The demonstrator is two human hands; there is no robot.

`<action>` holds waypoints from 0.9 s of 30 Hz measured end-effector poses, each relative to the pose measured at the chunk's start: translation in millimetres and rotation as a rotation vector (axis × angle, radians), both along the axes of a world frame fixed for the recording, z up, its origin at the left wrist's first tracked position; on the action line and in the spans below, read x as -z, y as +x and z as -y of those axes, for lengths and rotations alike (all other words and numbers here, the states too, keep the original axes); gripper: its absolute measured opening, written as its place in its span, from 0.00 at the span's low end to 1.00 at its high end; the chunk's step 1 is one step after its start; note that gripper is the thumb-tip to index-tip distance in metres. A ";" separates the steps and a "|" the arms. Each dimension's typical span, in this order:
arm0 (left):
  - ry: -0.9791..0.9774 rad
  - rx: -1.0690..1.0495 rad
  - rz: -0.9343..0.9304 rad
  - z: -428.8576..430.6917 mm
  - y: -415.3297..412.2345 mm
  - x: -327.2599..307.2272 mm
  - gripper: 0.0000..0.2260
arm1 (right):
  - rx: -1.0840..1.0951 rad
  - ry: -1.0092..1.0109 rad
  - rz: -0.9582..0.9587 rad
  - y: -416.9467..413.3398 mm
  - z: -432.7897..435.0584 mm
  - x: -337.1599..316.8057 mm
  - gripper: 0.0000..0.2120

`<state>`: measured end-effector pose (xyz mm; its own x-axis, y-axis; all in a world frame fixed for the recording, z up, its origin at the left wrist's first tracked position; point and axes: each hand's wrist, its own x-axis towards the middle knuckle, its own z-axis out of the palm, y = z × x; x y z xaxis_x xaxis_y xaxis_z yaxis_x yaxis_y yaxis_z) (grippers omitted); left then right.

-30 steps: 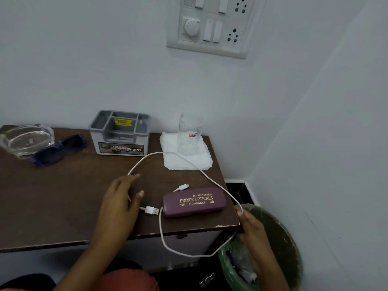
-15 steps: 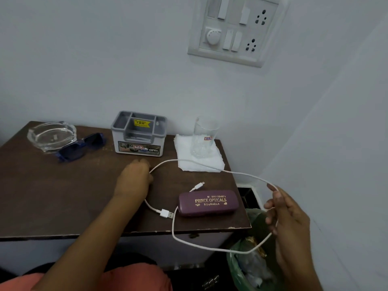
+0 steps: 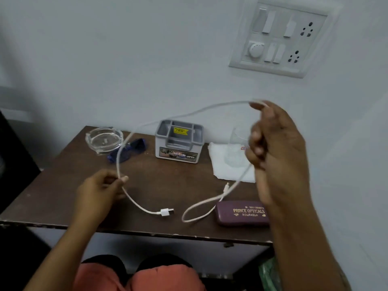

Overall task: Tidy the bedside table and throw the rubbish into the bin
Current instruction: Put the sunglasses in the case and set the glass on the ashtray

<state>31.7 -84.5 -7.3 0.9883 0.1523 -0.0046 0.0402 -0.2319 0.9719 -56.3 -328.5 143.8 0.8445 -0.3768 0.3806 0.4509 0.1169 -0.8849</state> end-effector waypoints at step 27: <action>0.487 -0.198 -0.036 -88.5 4.0 2.9 0.12 | 0.285 -0.836 -0.591 96.1 -78.2 179.7 0.30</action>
